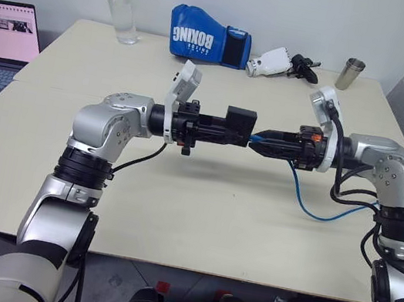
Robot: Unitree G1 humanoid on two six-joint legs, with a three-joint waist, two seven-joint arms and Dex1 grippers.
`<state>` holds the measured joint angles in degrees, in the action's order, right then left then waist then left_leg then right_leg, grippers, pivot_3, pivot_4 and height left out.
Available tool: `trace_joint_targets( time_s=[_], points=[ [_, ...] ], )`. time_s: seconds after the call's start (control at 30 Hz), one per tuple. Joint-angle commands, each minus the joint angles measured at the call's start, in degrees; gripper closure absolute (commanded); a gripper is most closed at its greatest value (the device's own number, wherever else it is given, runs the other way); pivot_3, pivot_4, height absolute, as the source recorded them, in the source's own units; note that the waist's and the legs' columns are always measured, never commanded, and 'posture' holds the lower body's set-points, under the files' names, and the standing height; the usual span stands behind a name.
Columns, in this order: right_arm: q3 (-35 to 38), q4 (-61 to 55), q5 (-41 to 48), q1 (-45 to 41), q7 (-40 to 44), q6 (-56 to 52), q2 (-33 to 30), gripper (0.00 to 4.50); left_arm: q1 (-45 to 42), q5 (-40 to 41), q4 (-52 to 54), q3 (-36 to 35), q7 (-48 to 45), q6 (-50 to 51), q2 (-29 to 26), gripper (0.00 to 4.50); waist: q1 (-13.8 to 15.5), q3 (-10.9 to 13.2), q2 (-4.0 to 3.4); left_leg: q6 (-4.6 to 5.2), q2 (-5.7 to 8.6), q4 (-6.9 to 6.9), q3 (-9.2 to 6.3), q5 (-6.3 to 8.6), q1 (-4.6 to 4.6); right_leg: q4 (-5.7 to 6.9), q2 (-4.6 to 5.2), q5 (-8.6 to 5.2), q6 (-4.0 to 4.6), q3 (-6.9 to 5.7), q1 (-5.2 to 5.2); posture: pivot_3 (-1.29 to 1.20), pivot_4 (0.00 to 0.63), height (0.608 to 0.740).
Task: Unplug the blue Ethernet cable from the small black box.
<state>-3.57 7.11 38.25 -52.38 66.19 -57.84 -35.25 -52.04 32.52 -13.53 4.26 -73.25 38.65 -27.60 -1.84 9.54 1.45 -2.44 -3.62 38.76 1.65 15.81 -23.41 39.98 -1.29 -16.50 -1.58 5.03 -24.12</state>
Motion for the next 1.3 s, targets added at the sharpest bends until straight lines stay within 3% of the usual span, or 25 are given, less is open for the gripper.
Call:
trace_joint_targets(
  time_s=[0.03, 0.27, 0.8, 1.0, 1.3],
  points=[
    [1.31, -0.14, 0.19, -1.1, 0.19, 0.87, -0.21, 2.89, -1.01, 0.59, 2.15, -0.82, -0.37, 0.0, -0.35, 3.72, 0.0, 0.0, 0.0, 0.0, 0.0, 0.0, 0.0, 0.0, 0.0, 0.0, 0.0, 0.0, 0.0, 0.0, 0.0, 0.0, 0.15, 0.74],
    [1.4, 0.11, 0.7, -1.67, 1.07, -0.09, -0.84, 4.44, -0.72, 0.58, 2.22, -0.63, -0.3, -0.01, -0.2, 3.72, 0.0, 0.0, 0.0, 0.0, 0.0, 0.0, 0.0, 0.0, 0.0, 0.0, 0.0, 0.0, 0.0, 0.0, 0.0, 0.0, 0.15, 0.74],
    [1.39, 0.13, 0.61, -2.35, 1.45, -1.12, -1.44, 4.46, -0.79, 0.15, 1.89, -1.71, 0.5, -0.6, -1.25, 3.72, 0.0, 0.0, 0.0, 0.0, 0.0, 0.01, 0.0, 0.0, 0.0, 0.0, 0.0, 0.0, 0.0, 0.0, 0.0, 0.0, 0.15, 0.74],
    [4.41, -5.42, 3.68, 3.86, 2.09, -5.6, -8.23, 4.46, -1.07, -0.53, -0.86, -4.66, 0.61, -1.54, -5.64, 3.72, 0.03, 0.01, -0.01, 0.0, 0.0, 0.01, -0.05, 0.0, -0.06, -0.03, 0.01, 0.0, 0.0, -0.06, -0.02, 0.0, 0.15, 0.74],
    [6.25, -7.71, 5.27, 7.06, -2.02, -6.08, -7.35, 4.46, -0.86, -0.91, -1.85, -4.92, 0.16, -2.13, -6.78, 3.72, -0.09, 0.01, -0.02, 0.0, -0.01, 0.02, -0.07, 0.0, -0.04, 0.01, -0.01, 0.0, 0.0, -0.07, -0.01, 0.0, 0.15, 0.74]
  ],
)
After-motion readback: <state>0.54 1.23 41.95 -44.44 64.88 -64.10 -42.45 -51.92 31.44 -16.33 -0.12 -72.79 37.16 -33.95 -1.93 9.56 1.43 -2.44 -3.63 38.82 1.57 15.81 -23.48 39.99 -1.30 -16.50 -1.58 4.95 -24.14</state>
